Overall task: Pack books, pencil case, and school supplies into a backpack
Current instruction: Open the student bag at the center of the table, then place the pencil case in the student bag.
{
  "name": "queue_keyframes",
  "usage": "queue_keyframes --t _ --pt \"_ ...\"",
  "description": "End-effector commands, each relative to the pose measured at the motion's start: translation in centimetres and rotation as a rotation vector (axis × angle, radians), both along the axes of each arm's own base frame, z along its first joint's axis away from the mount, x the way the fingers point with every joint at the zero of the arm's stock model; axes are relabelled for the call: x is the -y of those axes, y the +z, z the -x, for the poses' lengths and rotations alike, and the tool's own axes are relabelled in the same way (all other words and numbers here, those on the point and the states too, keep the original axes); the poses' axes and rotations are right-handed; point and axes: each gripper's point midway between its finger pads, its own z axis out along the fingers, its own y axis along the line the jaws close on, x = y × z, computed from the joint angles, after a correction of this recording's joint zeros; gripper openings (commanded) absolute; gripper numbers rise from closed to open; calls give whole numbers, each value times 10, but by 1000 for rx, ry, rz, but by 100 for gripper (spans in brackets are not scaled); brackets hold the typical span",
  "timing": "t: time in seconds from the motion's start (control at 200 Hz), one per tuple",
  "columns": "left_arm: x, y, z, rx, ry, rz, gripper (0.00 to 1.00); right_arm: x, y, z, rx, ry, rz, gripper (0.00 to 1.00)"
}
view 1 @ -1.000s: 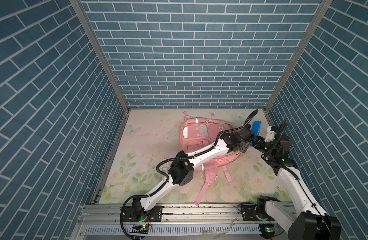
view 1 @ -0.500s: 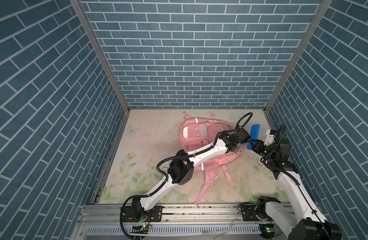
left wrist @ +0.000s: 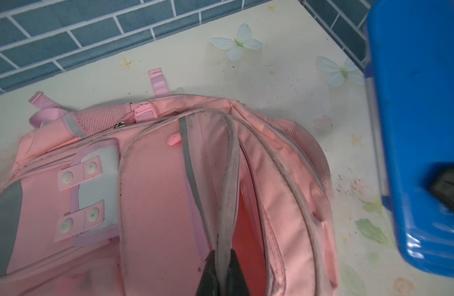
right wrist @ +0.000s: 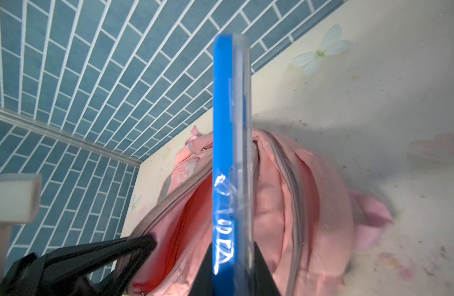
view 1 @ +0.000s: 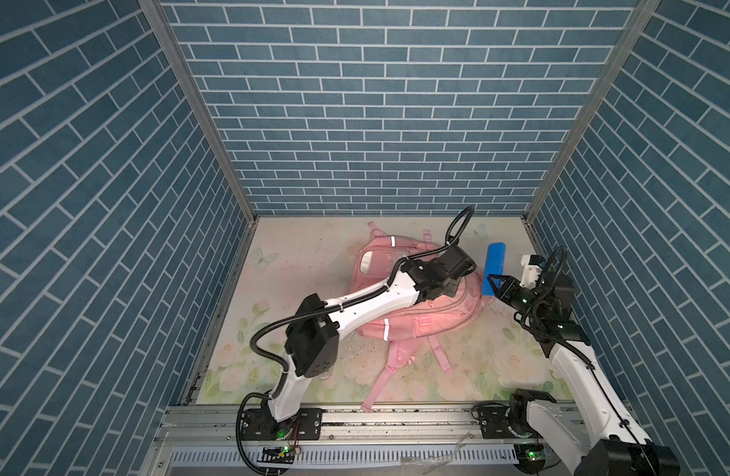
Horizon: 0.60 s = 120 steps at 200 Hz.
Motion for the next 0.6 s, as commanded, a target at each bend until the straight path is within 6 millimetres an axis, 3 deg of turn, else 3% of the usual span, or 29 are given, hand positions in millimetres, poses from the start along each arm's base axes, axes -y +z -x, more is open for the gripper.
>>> queue_keyframes --t 0.0,0.1,0.235,0.41,0.595 --pt "-1 42 -8 70 56 275 0 -34 26 0 60 82 -111 1" --pt "-15 39 -2 80 91 381 0 -62 27 -1 41 117 -205 1" --pt "-29 43 3 99 125 501 0 -90 8 -1 -42 101 -312 1" --pt "-39 49 8 120 144 592 0 -95 -17 0 -107 10 -429 1" --pt "-38 46 12 110 135 633 0 -101 -26 -5 -160 -6 -521 1"
